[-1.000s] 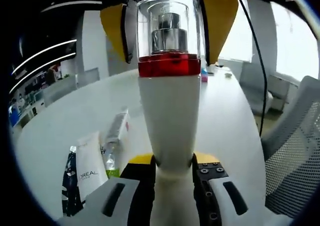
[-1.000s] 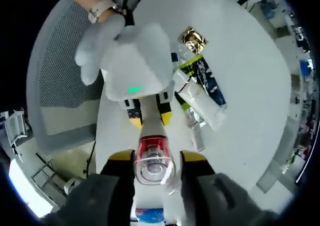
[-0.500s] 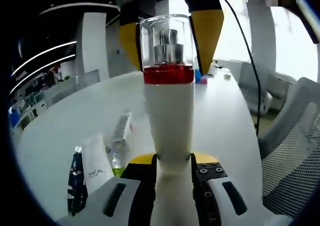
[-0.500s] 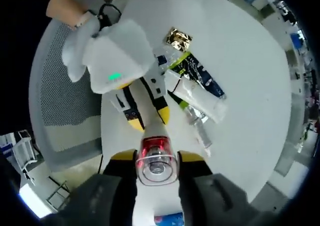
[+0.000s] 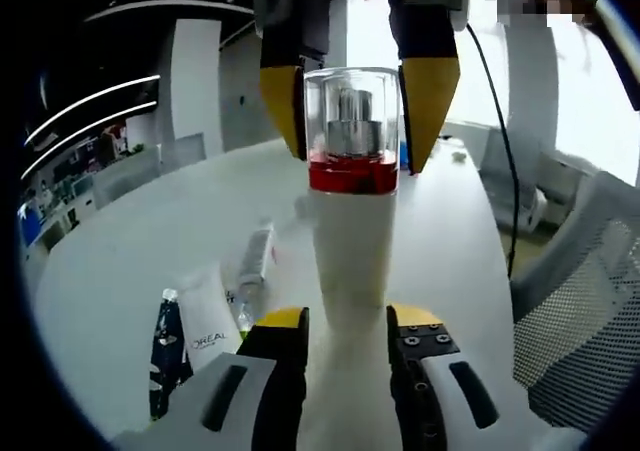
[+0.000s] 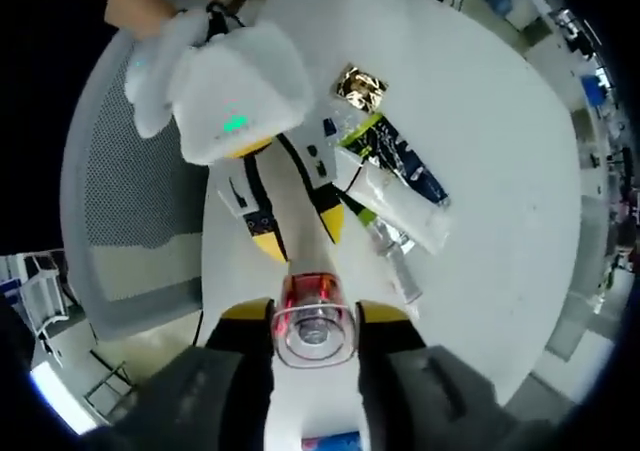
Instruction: Arrange the skincare products in the storage area until every visible bottle or jar stands upright without overlapping.
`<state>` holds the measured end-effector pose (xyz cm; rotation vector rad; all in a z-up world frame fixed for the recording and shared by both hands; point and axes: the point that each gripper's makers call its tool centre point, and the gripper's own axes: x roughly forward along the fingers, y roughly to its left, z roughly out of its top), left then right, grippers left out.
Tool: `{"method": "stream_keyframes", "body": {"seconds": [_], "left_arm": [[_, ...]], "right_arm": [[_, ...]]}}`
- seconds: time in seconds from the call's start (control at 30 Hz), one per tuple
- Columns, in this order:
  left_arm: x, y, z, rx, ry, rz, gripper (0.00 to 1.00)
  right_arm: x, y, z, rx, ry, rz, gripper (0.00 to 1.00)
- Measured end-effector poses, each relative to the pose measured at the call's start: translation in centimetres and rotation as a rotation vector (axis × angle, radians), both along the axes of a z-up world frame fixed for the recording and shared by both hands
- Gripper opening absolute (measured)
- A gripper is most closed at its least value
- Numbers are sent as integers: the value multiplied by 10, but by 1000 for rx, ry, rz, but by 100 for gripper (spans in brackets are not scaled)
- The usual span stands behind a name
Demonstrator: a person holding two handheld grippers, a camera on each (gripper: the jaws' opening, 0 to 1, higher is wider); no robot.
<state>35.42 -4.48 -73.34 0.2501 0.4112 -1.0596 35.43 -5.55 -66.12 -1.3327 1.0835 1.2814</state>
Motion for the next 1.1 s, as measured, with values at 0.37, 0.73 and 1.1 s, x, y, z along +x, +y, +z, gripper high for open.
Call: {"method": "stream_keyframes", "body": {"seconds": [0.37,0.73,1.1], "left_arm": [[-13,8,12,61,-56,-35,36],[-14,-10,28,56,-80,17,37],[2,-26,21,71,-88,167,41]], "right_arm": [[2,-3,-1,32,10,-117,31],[3,-5,0,48,30,-484,31],[-1,-5,1,58,29,-771,30]]}}
